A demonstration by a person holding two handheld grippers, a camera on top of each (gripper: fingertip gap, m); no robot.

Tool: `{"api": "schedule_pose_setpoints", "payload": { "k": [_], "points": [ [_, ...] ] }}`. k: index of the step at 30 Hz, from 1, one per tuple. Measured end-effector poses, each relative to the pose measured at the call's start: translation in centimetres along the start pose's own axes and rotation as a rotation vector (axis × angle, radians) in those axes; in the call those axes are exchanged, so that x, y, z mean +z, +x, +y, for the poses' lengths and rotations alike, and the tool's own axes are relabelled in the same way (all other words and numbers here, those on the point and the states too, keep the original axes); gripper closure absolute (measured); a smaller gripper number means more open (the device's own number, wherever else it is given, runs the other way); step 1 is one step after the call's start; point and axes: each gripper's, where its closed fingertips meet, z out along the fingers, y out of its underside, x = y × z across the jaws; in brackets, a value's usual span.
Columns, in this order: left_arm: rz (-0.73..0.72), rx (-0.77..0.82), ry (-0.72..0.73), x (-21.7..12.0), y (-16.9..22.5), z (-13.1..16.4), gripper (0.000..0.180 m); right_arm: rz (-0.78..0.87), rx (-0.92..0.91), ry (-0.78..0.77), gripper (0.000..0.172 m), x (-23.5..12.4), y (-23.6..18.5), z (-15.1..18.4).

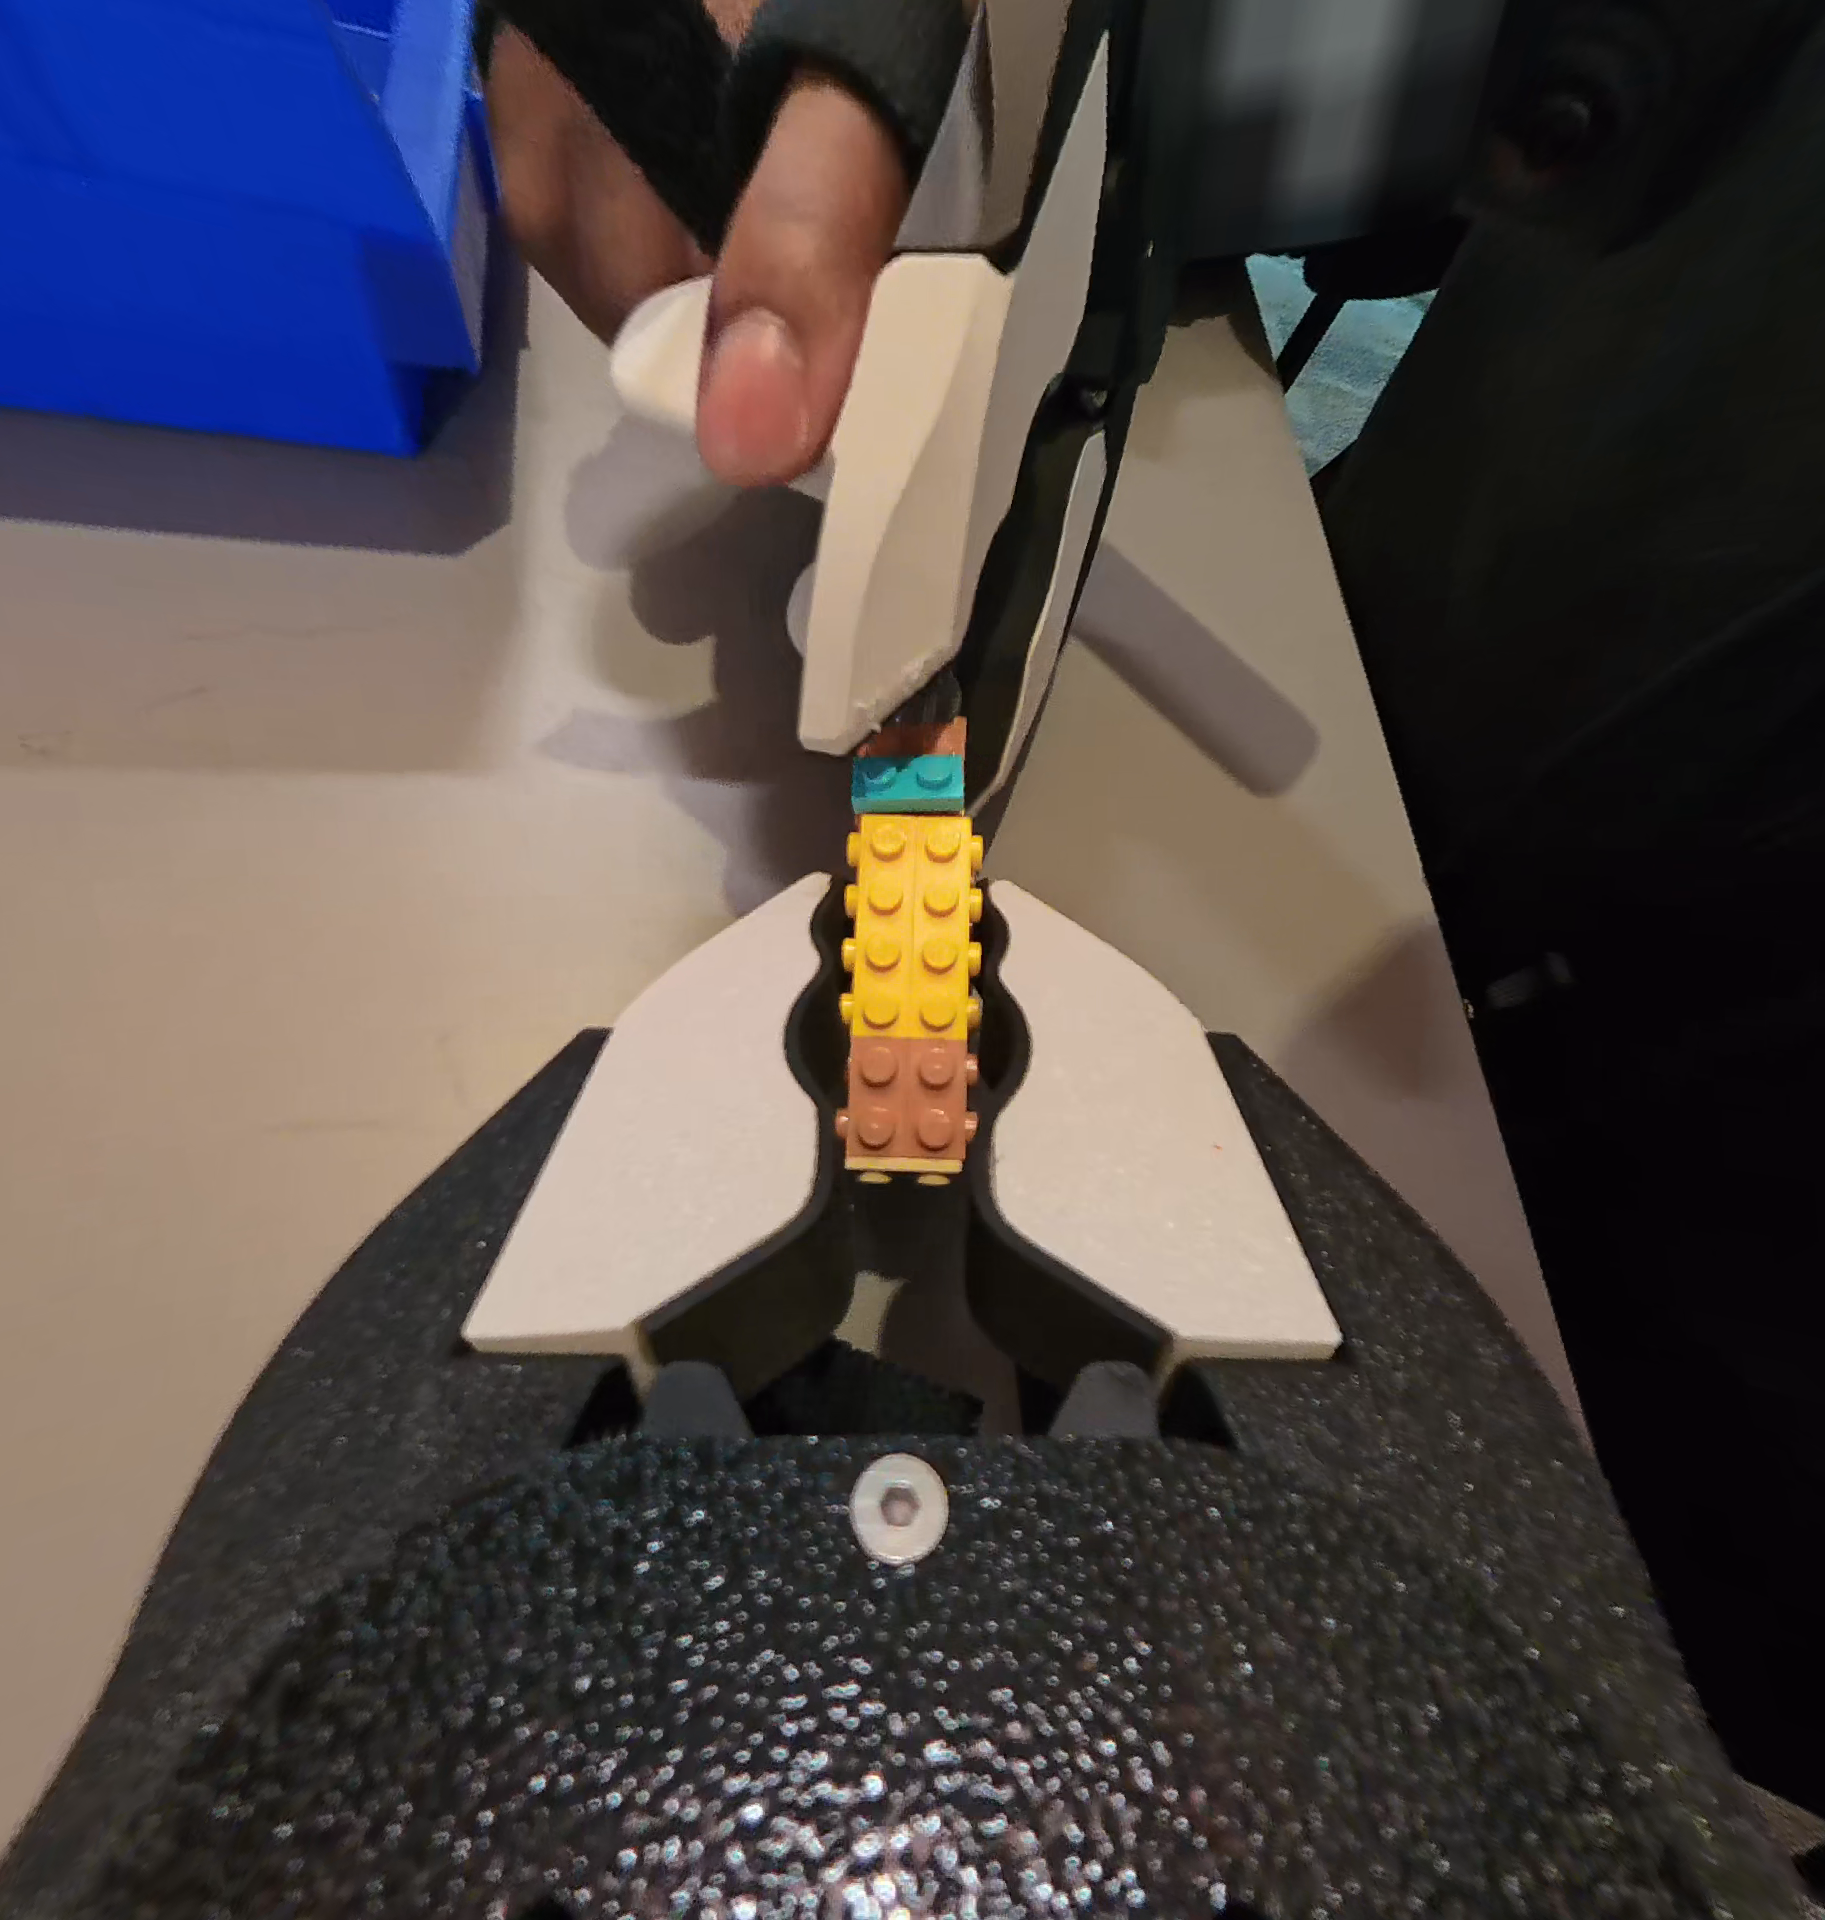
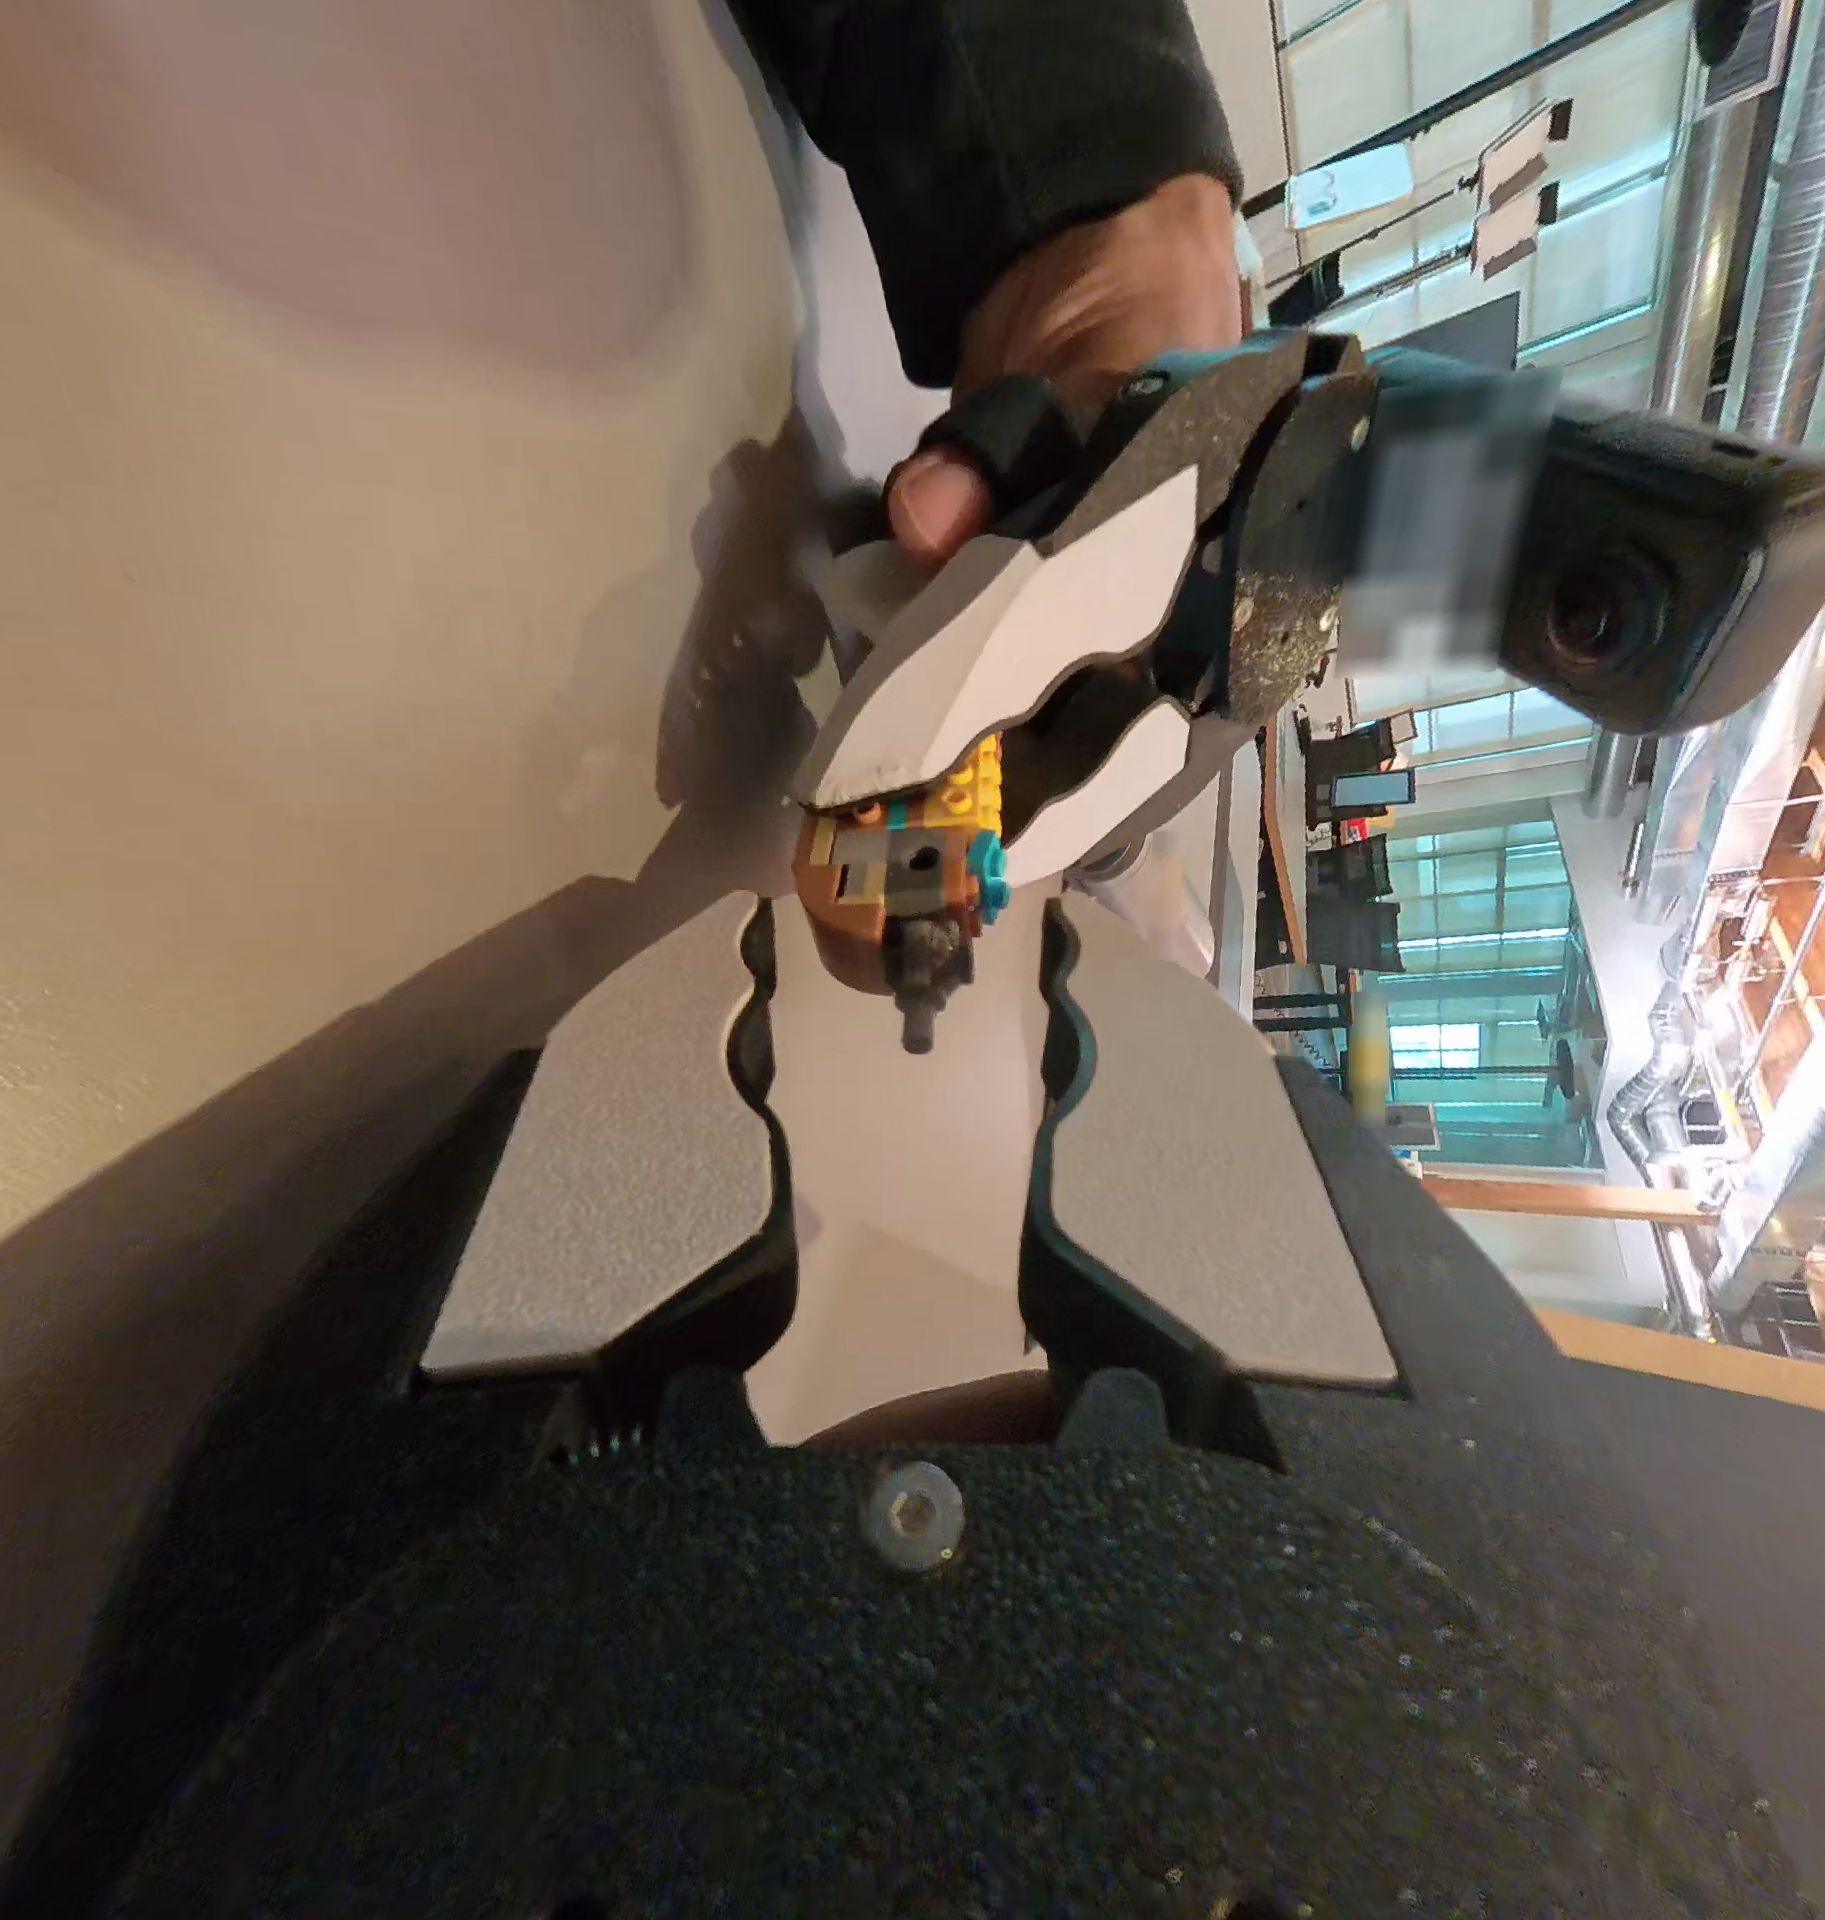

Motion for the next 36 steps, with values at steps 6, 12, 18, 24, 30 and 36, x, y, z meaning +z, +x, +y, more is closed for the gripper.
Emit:
{"api": "schedule_pose_setpoints", "payload": {
  "k": [6, 12, 18, 24, 30, 36],
  "points": [
    [0.015, 0.003, -0.011, 0.10, 0.24, 0.15, 0.159, 0.000, -0.017, 0.020, 0.130, 0.02, -0.13, -0.47],
    [0.007, 0.003, -0.038, 0.26, 0.24, 0.48, 0.159, -0.029, -0.062, 0.006, 0.134, 0.25, -0.73, -0.48],
    [0.014, -0.049, -0.038, 0.31, 0.10, 0.55, 0.159, -0.033, -0.084, -0.011, 0.134, 0.36, -0.79, -0.21],
    [0.023, -0.049, -0.030, 0.28, 0.19, 0.49, 0.160, -0.029, -0.094, -0.003, 0.134, 0.28, -0.71, -0.31],
    [0.031, -0.044, -0.014, 0.21, 0.31, 0.26, 0.160, -0.033, -0.101, -0.007, 0.136, 0.05, -0.51, -0.39],
    [0.051, -0.039, -0.031, 0.50, 0.68, 0.44, 0.159, -0.067, -0.119, -0.010, 0.136, -0.17, -0.86, -0.59]
  ]
}}
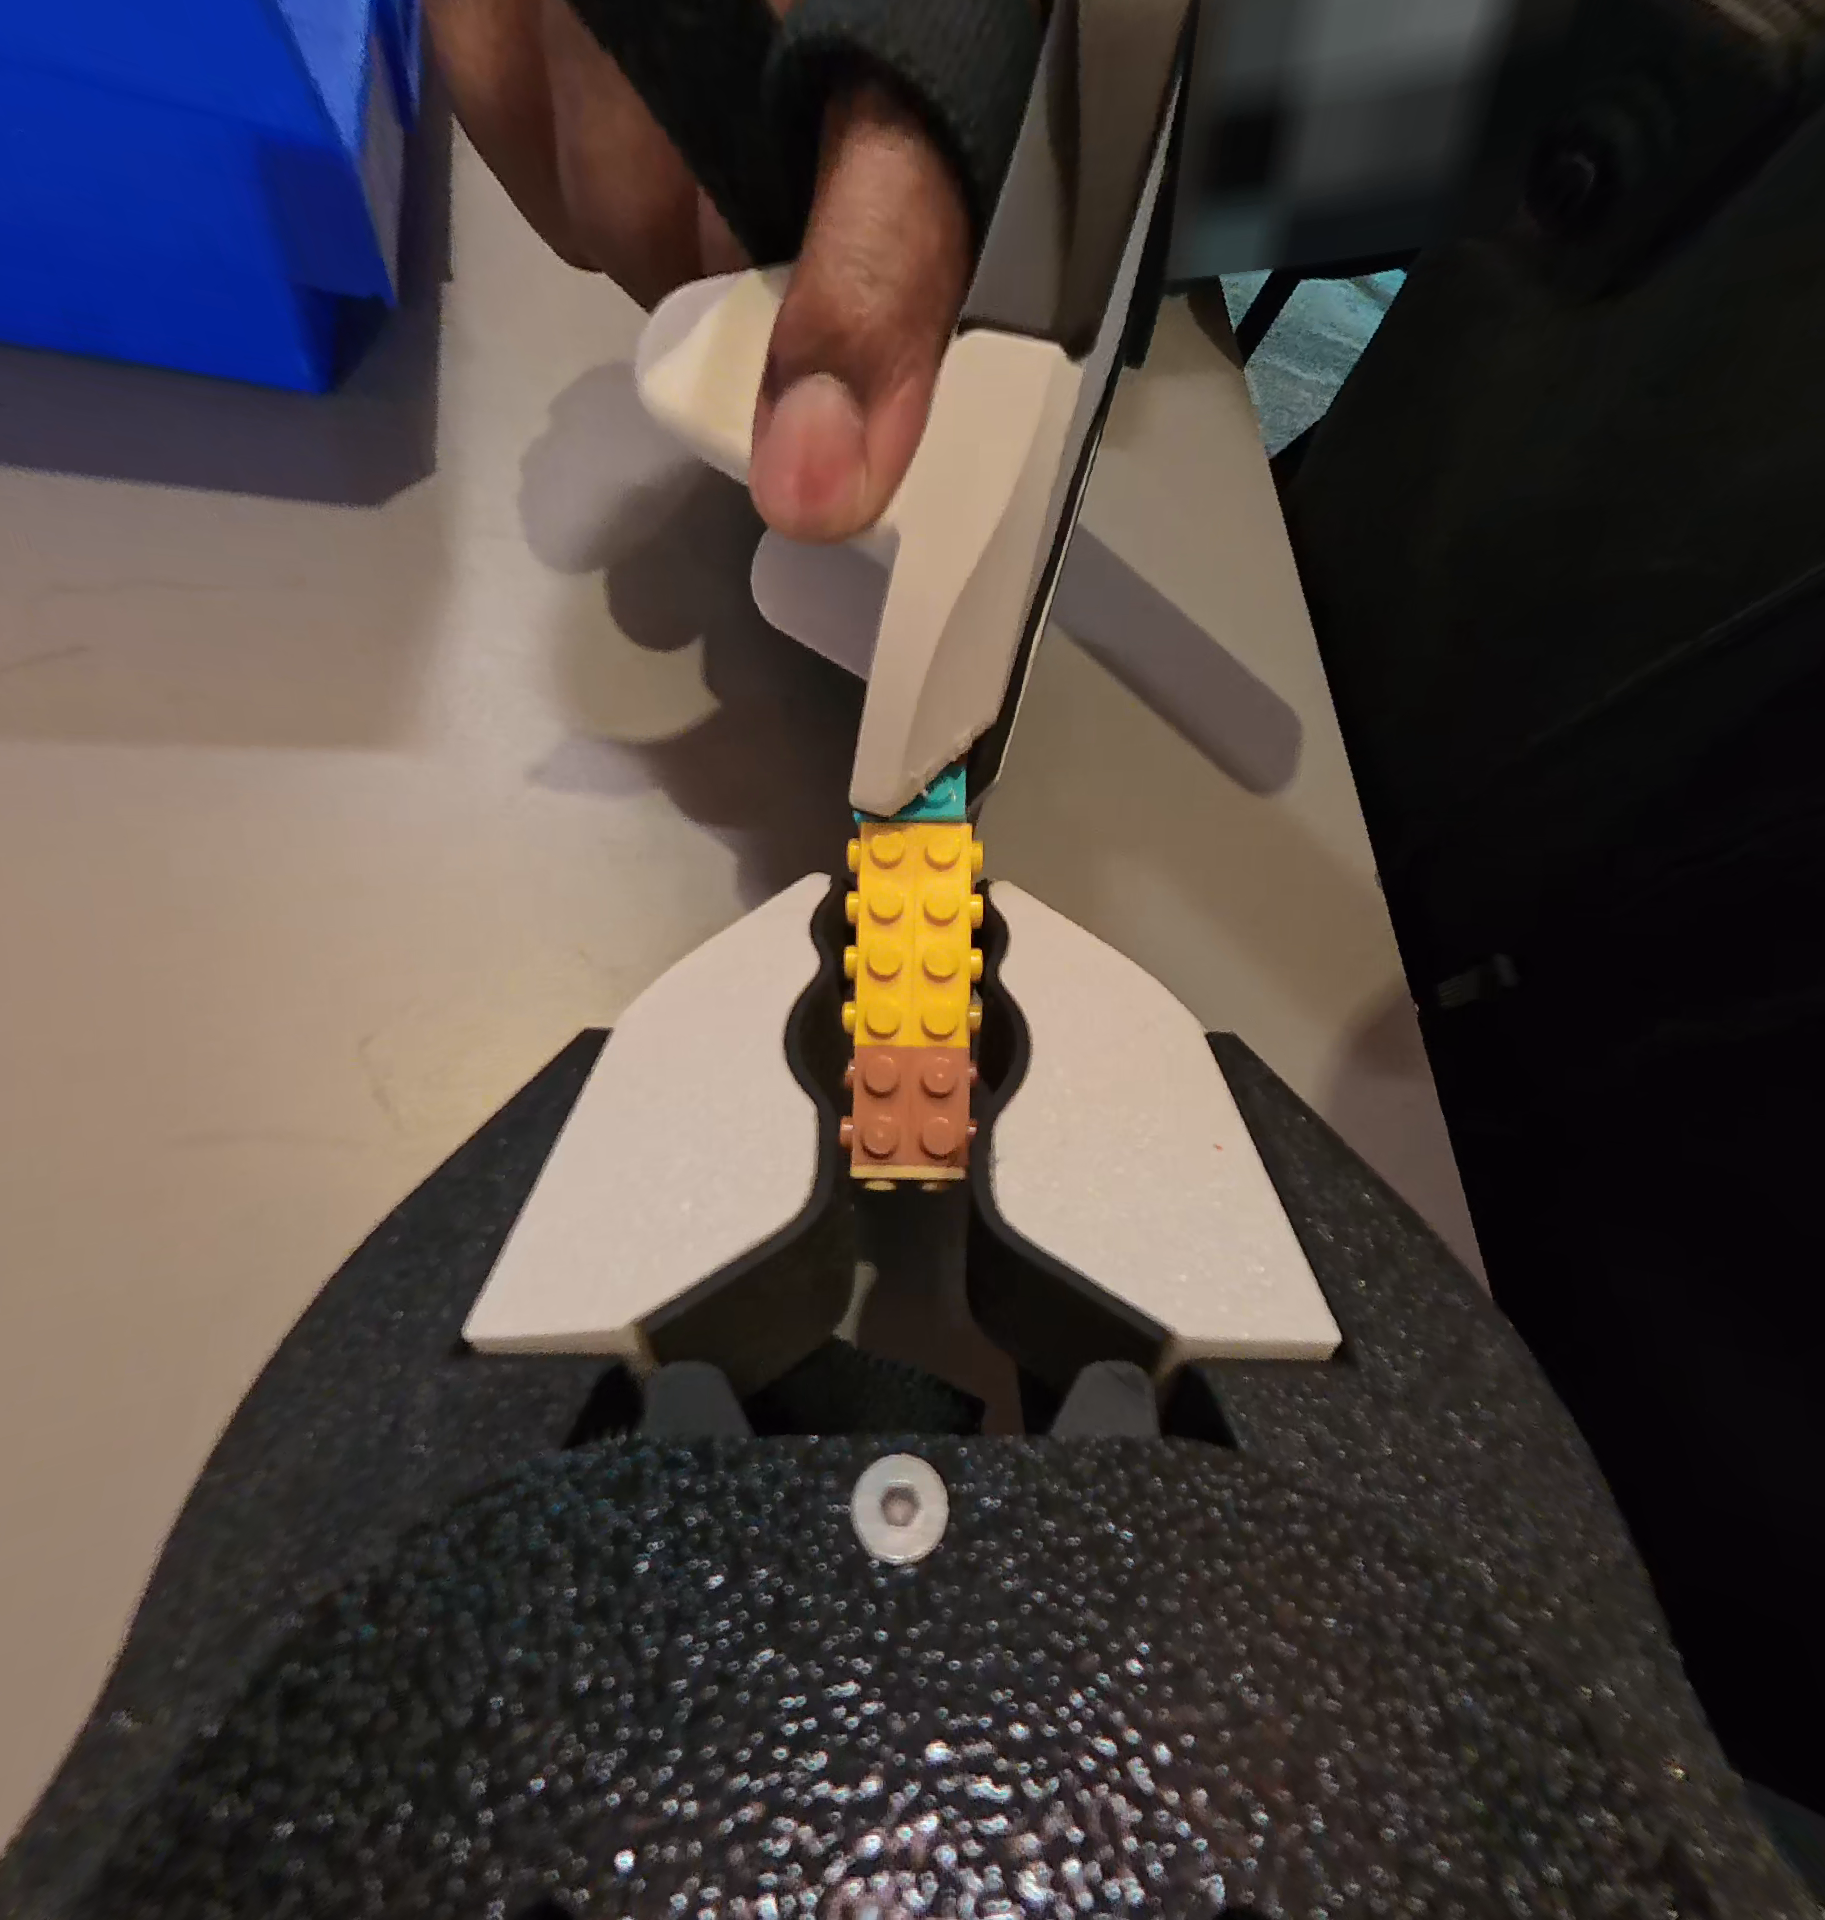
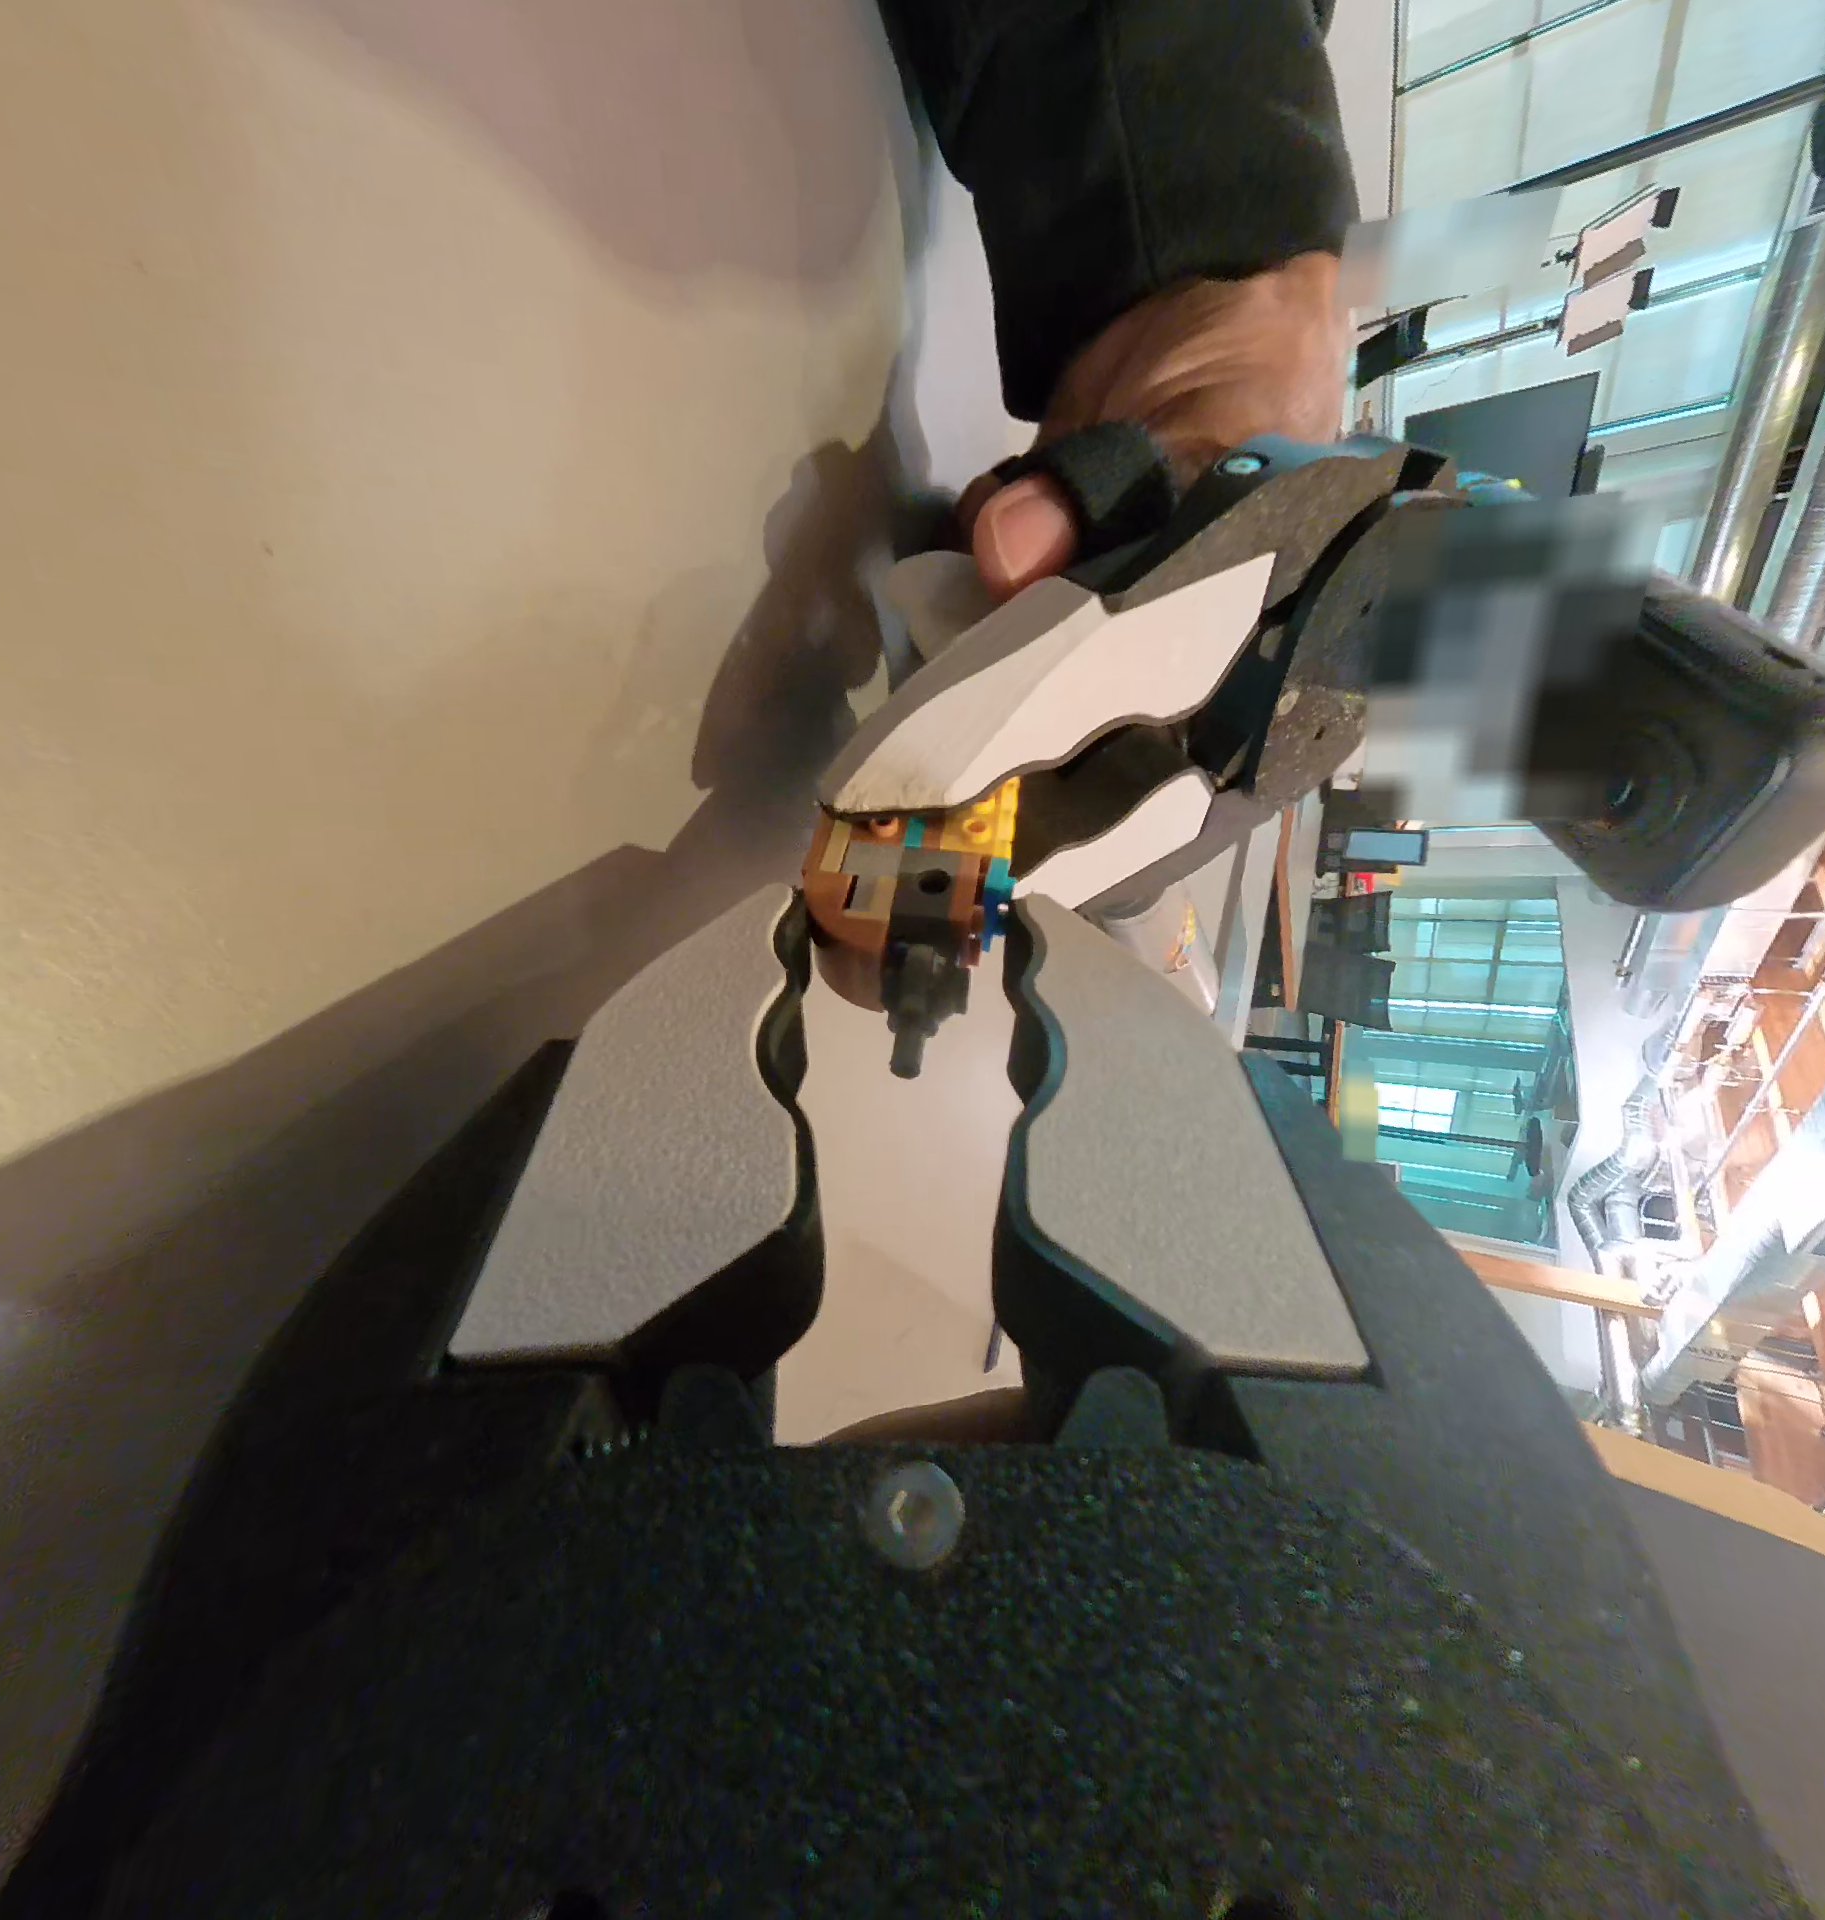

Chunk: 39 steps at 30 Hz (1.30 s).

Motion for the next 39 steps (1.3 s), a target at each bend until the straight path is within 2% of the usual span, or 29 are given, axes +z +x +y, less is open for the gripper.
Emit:
{"api": "schedule_pose_setpoints", "payload": {
  "k": [11, 18, 25, 27, 31, 34, 39],
  "points": [
    [0.042, -0.001, -0.047, 0.7, 0.7, 0.4, 0.160, -0.081, 0.013, 0.000, 0.137, -0.4, -0.8, -0.4],
    [0.045, -0.041, -0.009, 0.5, 0.5, 0.0, 0.158, -0.061, 0.047, 0.004, 0.137, -0.5, -0.4, -0.2],
    [-0.021, -0.130, 0.117, -1.1, -0.6, -1.1, 0.127, 0.032, 0.220, 0.030, 0.136, -1.0, 1.9, 0.6],
    [-0.032, -0.184, 0.178, -1.7, -0.8, -1.5, 0.123, 0.071, 0.288, 0.028, 0.136, -1.1, 2.8, 1.2],
    [-0.026, -0.292, 0.320, -2.4, -0.8, -2.7, 0.126, 0.139, 0.343, 0.020, 0.136, -1.3, 4.1, 1.7],
    [0.007, -0.318, 0.436, -2.8, -0.4, -4.4, 0.133, 0.168, 0.329, 0.036, 0.136, -1.3, 4.5, 1.1],
    [0.057, -0.333, 0.531, -3.2, 0.1, -5.6, 0.147, 0.211, 0.267, 0.029, 0.136, -1.6, 5.0, 0.6]
  ]
}}
